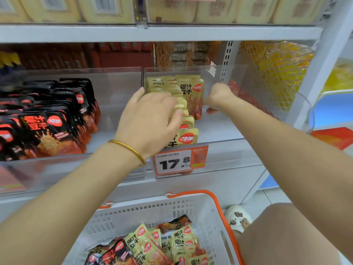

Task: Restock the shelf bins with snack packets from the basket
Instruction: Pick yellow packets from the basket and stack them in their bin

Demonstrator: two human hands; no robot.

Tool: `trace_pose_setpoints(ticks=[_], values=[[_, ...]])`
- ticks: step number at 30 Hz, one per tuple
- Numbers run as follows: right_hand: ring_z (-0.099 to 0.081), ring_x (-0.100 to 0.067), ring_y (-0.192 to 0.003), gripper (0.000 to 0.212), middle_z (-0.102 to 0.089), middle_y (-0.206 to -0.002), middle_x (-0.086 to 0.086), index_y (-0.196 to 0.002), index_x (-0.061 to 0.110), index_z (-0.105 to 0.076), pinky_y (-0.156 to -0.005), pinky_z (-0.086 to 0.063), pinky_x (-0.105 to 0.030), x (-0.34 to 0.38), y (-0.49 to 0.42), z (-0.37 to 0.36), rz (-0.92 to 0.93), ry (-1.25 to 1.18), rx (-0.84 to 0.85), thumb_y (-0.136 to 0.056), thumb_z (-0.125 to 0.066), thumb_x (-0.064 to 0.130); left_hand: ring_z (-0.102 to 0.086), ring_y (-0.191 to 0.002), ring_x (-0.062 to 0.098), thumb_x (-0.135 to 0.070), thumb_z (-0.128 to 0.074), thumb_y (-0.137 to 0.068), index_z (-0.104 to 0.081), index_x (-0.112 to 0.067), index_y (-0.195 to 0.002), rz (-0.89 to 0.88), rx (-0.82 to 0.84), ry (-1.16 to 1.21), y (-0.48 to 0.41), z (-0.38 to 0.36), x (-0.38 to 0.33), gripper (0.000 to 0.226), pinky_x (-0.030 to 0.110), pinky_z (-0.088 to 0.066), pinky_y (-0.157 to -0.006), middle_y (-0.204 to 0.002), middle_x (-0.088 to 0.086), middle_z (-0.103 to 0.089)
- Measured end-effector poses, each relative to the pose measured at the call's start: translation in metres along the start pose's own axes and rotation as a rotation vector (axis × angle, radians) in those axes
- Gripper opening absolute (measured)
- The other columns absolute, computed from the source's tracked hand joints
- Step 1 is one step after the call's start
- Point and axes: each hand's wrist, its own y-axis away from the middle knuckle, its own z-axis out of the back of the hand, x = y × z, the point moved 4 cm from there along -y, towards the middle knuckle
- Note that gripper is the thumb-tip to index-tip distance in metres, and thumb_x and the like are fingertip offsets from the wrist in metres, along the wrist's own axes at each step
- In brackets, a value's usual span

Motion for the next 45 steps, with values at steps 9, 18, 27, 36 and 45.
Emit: trace_pose_setpoints(ticks=[9, 18, 27, 36, 45], values=[[-0.070, -0.016, -0.061, 0.011, -0.068, -0.072, -0.010, -0.085, 0.005, -0.061, -0.054, -0.059, -0.034, 0.011, 0.194, -0.022, 0.348, 0.088, 0.477, -0.088, -0.065, 0.015, -0.059, -0.094, 0.030, -0.021, -0.046, -0.087, -0.066, -0.009, -0.098, -0.113, -0.115, 0.249, 0.142, -0.019, -0.005, 0.026, 0.046, -0.045, -0.077, -0.102, 0.004, -0.066], [-0.054, -0.023, -0.077, 0.036, -0.051, -0.069, -0.003, -0.062, 0.009, -0.037, -0.082, -0.050, -0.034, -0.108, 0.192, -0.290, 0.346, 0.909, 1.039, -0.092, -0.057, 0.010, -0.052, -0.106, 0.022, -0.028, -0.039, -0.087, -0.064, -0.018, -0.103, 0.123, 0.517, 0.266, 0.212, -0.118, 0.017, 0.031, 0.039, -0.048, -0.087, -0.108, -0.001, -0.063], [-0.057, -0.028, -0.093, 0.022, -0.057, -0.091, -0.008, -0.101, 0.005, -0.059, -0.087, -0.049, -0.039, -0.170, 0.201, -0.346, 0.157, 0.778, 0.986, -0.086, -0.048, -0.006, -0.048, -0.108, 0.014, -0.024, -0.040, -0.094, -0.060, -0.022, -0.107, 0.172, 0.575, 0.237, 0.217, -0.130, 0.028, 0.024, 0.035, -0.046, -0.089, -0.111, -0.005, -0.058], [-0.049, -0.019, -0.076, 0.014, -0.054, -0.085, 0.000, -0.083, 0.014, -0.056, -0.051, -0.034, -0.022, -0.075, 0.178, -0.269, 0.506, 0.854, 0.907, -0.090, -0.049, 0.004, -0.053, -0.109, 0.016, -0.024, -0.050, -0.094, -0.057, -0.021, -0.116, 0.228, 0.767, 0.316, 0.215, -0.146, 0.016, 0.024, 0.035, -0.046, -0.091, -0.119, -0.004, -0.058], [-0.047, -0.004, -0.060, 0.019, -0.053, -0.067, 0.011, -0.077, 0.019, -0.052, -0.056, -0.036, -0.015, -0.012, 0.194, -0.149, 0.453, 0.205, 0.741, -0.085, -0.067, 0.013, -0.057, -0.079, 0.017, -0.026, -0.068, -0.085, -0.056, -0.016, -0.086, 0.323, 0.701, 0.621, 0.201, -0.129, 0.006, 0.015, 0.029, -0.044, -0.070, -0.084, 0.000, -0.061]])
